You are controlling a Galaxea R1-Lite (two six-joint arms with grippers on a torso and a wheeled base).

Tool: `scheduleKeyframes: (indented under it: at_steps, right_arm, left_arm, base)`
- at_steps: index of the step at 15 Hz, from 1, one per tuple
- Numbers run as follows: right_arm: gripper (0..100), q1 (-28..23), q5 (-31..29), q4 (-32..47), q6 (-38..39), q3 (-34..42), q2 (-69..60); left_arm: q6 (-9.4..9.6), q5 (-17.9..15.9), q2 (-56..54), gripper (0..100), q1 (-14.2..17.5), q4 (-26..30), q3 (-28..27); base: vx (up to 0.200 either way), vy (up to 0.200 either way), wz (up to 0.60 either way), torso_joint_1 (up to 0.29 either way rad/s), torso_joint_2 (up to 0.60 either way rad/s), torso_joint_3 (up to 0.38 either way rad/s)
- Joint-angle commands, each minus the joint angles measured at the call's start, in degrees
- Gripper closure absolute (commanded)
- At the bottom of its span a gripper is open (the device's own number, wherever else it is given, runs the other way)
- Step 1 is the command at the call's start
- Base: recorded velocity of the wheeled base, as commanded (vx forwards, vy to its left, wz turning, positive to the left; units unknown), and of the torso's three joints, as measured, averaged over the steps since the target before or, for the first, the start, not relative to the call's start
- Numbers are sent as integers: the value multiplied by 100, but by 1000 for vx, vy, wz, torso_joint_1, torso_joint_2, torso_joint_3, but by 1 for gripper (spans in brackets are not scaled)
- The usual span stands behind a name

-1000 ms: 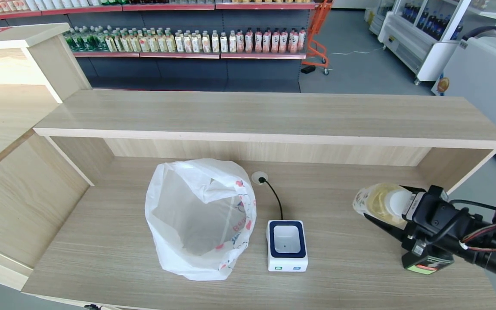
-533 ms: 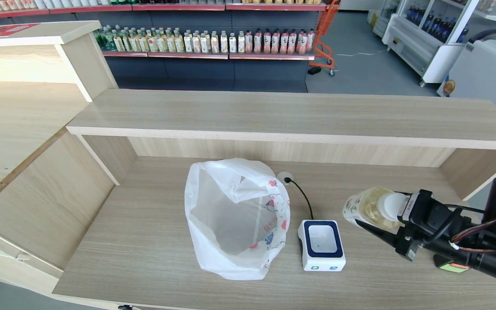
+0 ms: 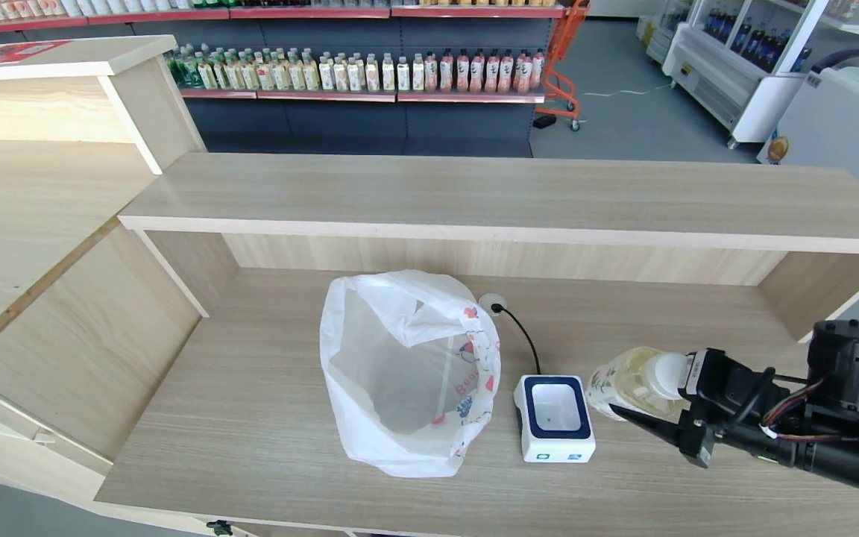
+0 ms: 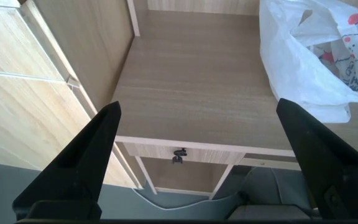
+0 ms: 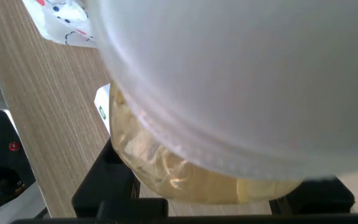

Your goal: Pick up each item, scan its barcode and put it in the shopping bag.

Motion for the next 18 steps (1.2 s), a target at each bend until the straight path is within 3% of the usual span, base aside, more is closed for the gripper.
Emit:
scheduleKeyframes:
  at_steps: [1, 6, 18]
  right_arm:
    - [100, 18, 43, 1, -15, -54, 351]
    - [100, 10, 860, -1080, -587, -327, 1309]
    - [100, 45, 886, -1406, -1044, -968, 2188]
  left_arm:
    - [-4, 4, -2, 0, -7, 0, 0]
    - [-4, 4, -2, 0, -7, 0, 0]
    - [-4, 4, -2, 0, -7, 0, 0]
  base:
    - [0, 0, 0, 0, 0, 0]
    - [0, 0, 0, 0, 0, 0]
    - [0, 0, 0, 0, 0, 0]
